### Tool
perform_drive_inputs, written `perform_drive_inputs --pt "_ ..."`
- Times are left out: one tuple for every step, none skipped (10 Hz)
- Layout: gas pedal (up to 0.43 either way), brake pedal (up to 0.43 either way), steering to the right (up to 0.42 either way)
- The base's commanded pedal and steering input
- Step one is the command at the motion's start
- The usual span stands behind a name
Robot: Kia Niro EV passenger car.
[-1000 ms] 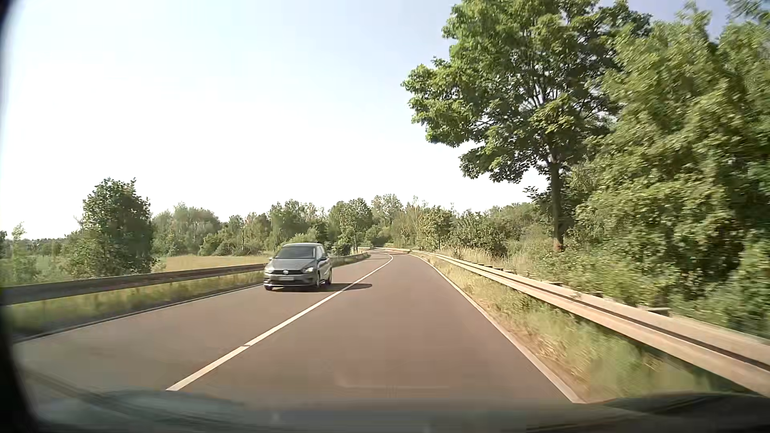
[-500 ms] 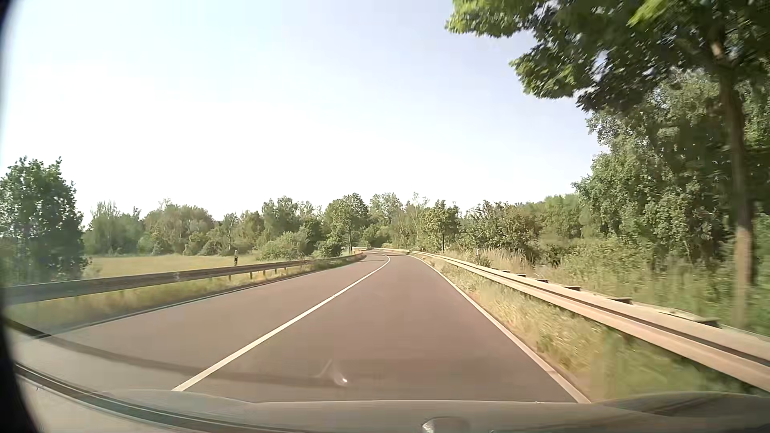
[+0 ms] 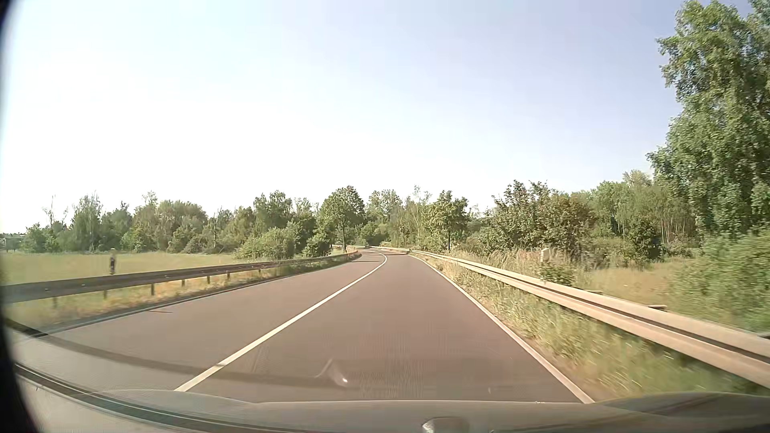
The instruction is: Follow the waypoints while adhering to traffic rules and regulations
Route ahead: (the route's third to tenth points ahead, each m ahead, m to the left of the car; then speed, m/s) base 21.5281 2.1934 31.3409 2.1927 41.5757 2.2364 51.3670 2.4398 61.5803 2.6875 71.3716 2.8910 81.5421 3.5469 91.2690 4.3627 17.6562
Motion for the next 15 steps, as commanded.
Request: perform_drive_inputs --pt "0.000 0.018 0.004" --pt "0.000 0.012 0.004" --pt "0.000 0.012 0.004" --pt "0.000 0.018 0.003" --pt "0.000 0.018 0.003" --pt "0.000 0.018 0.003" --pt "0.000 0.018 0.003" --pt "0.000 0.018 0.003" --pt "0.000 0.018 0.003" --pt "0.000 0.018 0.003" --pt "0.000 0.012 0.002" --pt "0.000 0.012 0.001" --pt "0.000 0.018 -0.001" --pt "0.000 0.018 -0.006" --pt "0.000 0.018 -0.009"
